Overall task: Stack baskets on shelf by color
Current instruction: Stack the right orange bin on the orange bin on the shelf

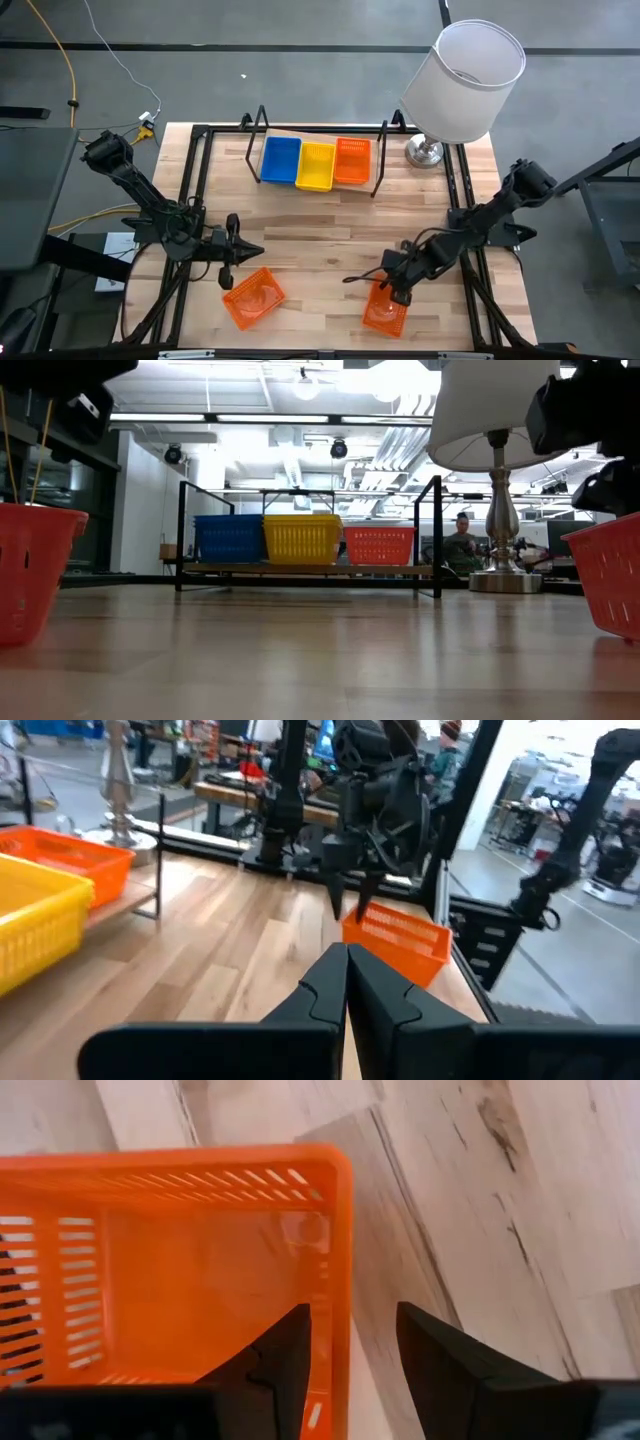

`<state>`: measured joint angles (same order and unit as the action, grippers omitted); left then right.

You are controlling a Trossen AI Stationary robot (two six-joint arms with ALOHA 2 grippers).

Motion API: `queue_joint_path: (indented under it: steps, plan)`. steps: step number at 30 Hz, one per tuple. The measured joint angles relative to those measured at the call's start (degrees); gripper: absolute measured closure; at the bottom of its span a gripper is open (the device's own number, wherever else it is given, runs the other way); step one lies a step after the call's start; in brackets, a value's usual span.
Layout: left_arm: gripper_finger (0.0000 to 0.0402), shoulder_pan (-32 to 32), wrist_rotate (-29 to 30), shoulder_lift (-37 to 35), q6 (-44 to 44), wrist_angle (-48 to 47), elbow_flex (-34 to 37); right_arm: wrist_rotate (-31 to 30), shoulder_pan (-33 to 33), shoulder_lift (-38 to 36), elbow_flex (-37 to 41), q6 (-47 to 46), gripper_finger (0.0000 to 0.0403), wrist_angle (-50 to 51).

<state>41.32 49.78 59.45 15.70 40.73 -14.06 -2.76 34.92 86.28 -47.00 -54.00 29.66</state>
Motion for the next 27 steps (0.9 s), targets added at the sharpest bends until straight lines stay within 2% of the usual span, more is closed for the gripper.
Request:
queue_joint_path:
  steps: [4,7,9,11,13,19,24,27]
  plan:
    - [0.0401,0.00,-0.37,0.01,0.73,-0.63,0.00,-0.70,0.00,1.88,0.00,-0.56,0.0269,0.06]
    - [0.0401,-0.04,-1.91,0.01,0.70,-0.63,0.00,-1.27,-0.14,3.00,0.00,-1.46,0.0288,-0.17]
    - [0.0401,-0.04,-2.51,0.01,0.69,-0.64,0.00,-1.34,-0.56,3.19,-0.15,-1.64,0.0319,-0.28]
    - [0.0401,-0.04,-2.71,0.01,0.69,-0.65,0.00,-2.63,-1.31,3.35,-1.91,-0.44,0.0369,0.17]
    - [0.0401,-0.04,-2.69,0.01,0.61,-0.63,0.00,-5.40,-2.67,3.35,-5.61,5.09,0.0392,1.20]
    - [0.0401,-0.04,-2.71,0.01,0.25,-0.65,0.00,-11.68,-10.10,3.30,-23.21,26.44,0.0400,12.65]
    - [0.0401,-0.04,-2.73,0.01,0.22,-0.65,0.00,-16.26,-19.41,3.28,-39.31,44.87,0.0401,21.28]
    - [0.0401,-0.04,-2.73,0.01,0.22,-0.65,0.00,-18.62,-25.65,3.21,-46.18,55.46,0.0402,23.52]
